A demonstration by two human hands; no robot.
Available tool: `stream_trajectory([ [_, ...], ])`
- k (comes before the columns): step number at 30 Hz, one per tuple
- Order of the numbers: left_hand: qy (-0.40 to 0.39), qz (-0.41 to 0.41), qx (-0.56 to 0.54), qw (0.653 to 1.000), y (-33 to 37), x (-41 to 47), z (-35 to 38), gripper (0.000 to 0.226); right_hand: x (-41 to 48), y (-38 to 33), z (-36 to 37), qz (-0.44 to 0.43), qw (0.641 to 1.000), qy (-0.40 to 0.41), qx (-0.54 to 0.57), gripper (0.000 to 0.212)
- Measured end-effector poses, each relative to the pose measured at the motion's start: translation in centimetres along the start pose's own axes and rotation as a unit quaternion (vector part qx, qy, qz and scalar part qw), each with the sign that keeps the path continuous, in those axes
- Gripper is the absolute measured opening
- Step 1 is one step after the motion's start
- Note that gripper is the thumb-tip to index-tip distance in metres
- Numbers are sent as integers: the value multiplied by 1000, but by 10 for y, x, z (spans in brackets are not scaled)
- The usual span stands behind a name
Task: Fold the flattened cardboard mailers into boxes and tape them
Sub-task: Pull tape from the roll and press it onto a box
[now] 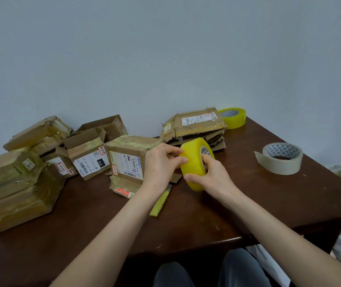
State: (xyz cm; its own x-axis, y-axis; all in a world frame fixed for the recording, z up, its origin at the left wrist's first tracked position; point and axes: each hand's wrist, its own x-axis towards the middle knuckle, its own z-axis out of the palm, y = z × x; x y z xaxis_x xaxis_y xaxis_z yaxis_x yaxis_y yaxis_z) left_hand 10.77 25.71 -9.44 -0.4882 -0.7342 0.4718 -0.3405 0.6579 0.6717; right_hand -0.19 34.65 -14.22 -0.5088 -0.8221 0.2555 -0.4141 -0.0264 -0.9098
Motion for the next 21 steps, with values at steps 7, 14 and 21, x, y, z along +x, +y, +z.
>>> stream_trajectory([
  [7, -12, -13, -7, 1000, 5, 1, 0, 15, 1, 4, -1, 6, 1000, -2, 13, 43],
  [14, -31, -9, -33, 999, 0, -2, 5, 17, 2, 4, -3, 22, 1000, 5, 20, 51],
  [21, -9, 40, 38, 998, 2, 1, 3, 18, 0, 4, -4, 20, 1000, 4, 24, 43],
])
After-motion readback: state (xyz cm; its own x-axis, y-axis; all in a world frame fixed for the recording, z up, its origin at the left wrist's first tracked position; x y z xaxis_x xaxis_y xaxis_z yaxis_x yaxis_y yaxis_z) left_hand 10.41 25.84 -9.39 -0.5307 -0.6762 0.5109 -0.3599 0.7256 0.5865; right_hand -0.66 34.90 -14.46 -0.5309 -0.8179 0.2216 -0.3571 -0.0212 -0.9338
